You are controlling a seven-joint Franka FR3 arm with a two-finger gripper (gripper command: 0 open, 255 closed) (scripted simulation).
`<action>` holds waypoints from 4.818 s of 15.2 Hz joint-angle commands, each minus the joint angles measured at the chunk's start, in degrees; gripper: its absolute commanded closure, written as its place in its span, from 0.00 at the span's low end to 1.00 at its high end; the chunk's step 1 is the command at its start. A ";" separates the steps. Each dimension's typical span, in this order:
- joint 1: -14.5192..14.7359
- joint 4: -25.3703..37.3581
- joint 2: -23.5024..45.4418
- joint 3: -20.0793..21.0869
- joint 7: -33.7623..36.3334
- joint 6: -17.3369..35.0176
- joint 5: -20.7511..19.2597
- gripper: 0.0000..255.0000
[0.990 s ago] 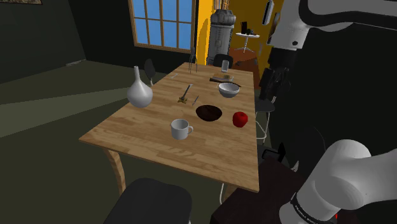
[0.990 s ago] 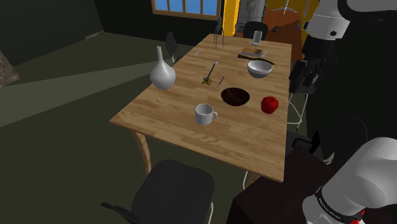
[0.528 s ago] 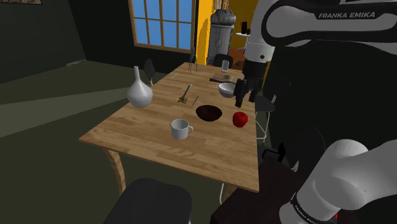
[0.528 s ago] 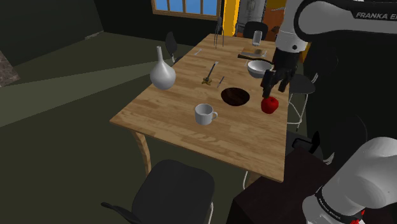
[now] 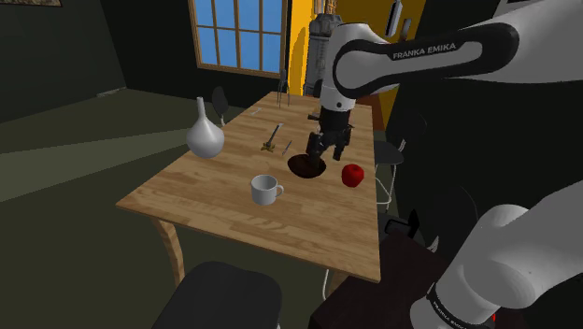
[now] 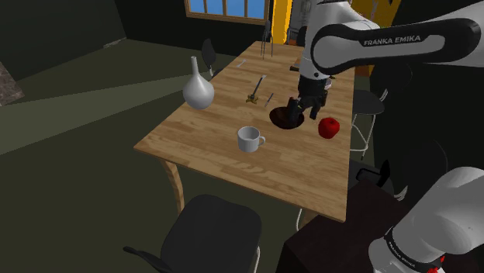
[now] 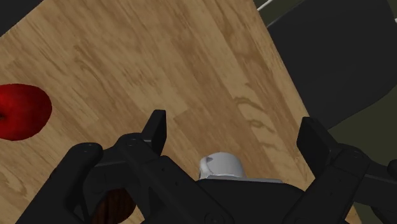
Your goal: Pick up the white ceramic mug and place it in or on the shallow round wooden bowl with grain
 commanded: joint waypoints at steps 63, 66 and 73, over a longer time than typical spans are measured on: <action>5.07 45.66 56.42 2.38 16.39 9.91 -12.56 1.00; 5.06 46.62 55.54 2.46 16.23 8.08 -12.40 1.00; 5.06 49.40 53.86 2.63 15.88 3.63 -12.08 1.00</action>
